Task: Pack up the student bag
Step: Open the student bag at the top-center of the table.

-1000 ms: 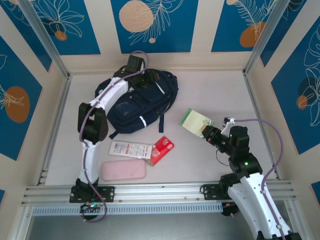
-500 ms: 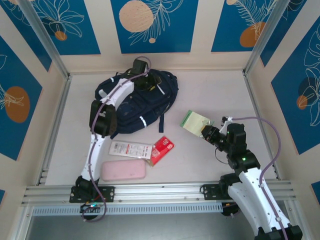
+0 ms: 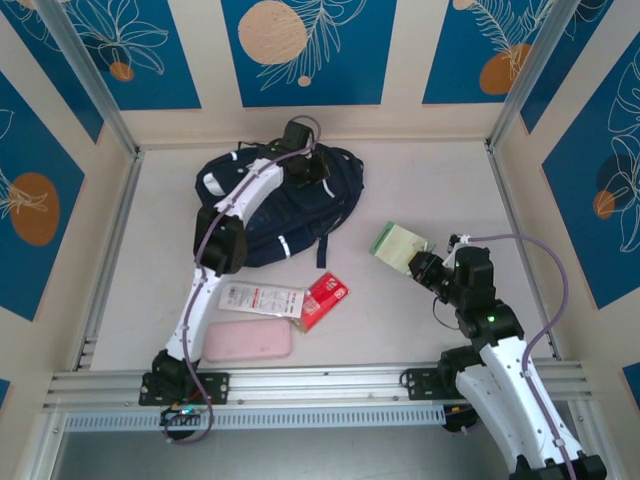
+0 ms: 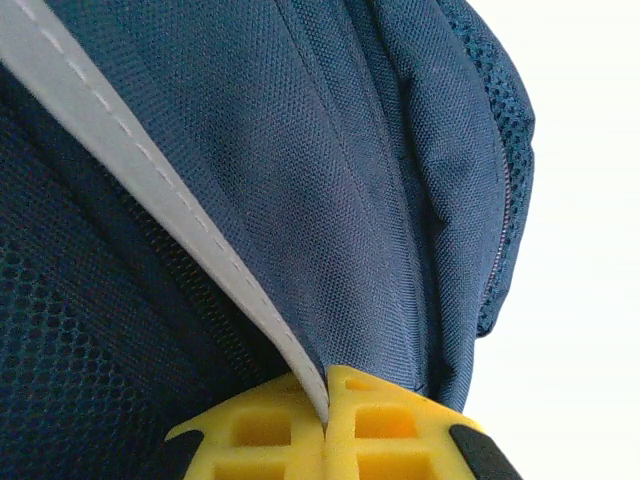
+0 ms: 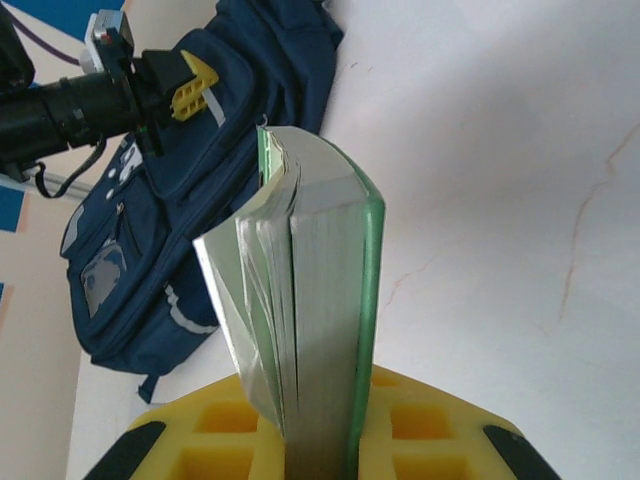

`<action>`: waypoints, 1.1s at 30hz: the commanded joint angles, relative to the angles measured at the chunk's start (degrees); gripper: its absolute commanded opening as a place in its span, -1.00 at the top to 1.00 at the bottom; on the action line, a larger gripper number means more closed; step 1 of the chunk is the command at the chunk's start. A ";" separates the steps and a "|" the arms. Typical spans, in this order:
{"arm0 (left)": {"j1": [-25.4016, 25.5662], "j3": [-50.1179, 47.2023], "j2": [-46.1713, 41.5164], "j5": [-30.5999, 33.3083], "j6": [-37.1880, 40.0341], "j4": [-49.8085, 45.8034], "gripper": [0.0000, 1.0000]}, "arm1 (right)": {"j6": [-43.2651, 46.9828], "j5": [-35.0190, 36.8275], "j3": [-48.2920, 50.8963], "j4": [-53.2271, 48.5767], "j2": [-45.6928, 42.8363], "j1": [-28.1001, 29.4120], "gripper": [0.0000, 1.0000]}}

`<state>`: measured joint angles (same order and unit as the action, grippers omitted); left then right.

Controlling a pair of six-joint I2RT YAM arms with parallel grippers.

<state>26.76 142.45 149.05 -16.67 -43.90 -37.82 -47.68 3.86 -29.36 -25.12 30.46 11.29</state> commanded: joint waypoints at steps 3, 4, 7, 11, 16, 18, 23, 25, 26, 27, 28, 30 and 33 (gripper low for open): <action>5.46 2.32 -7.76 -3.70 7.15 -4.49 1.00 | 2.04 3.38 -3.60 -1.91 -2.07 0.40 1.00; 5.89 2.36 -9.00 -3.68 7.72 -5.10 1.00 | 2.07 3.35 -3.86 -1.99 -2.20 0.40 1.00; 6.54 2.27 -12.91 -4.49 8.34 -7.23 1.00 | 2.63 2.05 -4.89 -2.07 -2.83 0.38 1.00; 6.55 2.14 -18.77 -6.26 11.05 -10.30 1.00 | 4.14 -0.44 -7.25 -2.26 -3.95 0.46 1.00; 6.52 -1.51 -27.64 -6.43 14.93 -13.51 1.00 | 5.65 -1.41 -10.66 -4.08 -4.45 0.58 1.00; 6.43 -5.20 -31.81 -6.57 16.47 -13.35 1.00 | 5.07 -2.94 -10.97 -3.17 -4.41 0.65 1.00; 6.07 -12.79 -39.24 -7.65 19.73 -12.79 1.00 | 2.41 -6.16 -10.52 -0.56 -3.60 0.63 1.00; 5.75 -15.23 -41.46 -7.96 20.63 -12.14 1.00 | 1.60 -5.08 -9.94 -0.50 -3.73 0.59 1.00; 5.48 -16.40 -42.42 -8.29 20.97 -11.45 1.00 | 1.30 -4.94 -9.53 -0.26 -3.74 0.58 1.00; 5.20 -17.48 -43.22 -8.82 21.28 -10.72 1.00 | 0.99 -5.19 -9.17 0.10 -3.66 0.56 1.00; 4.81 -18.16 -43.64 -9.63 21.52 -9.95 1.00 | 0.71 -5.56 -8.77 0.55 -3.56 0.62 1.00; 3.78 -18.74 -43.57 -13.45 21.84 -8.08 1.00 | 0.18 -7.98 -7.63 2.77 -2.92 0.60 1.00; 2.86 -16.10 -41.97 -18.34 22.33 -8.21 1.00 | -0.60 -13.70 -6.12 7.24 0.17 0.66 1.00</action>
<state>30.85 123.00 109.97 -26.44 -23.83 -53.52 -46.72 -3.57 -36.62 -24.64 28.51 11.62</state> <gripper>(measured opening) 0.040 0.160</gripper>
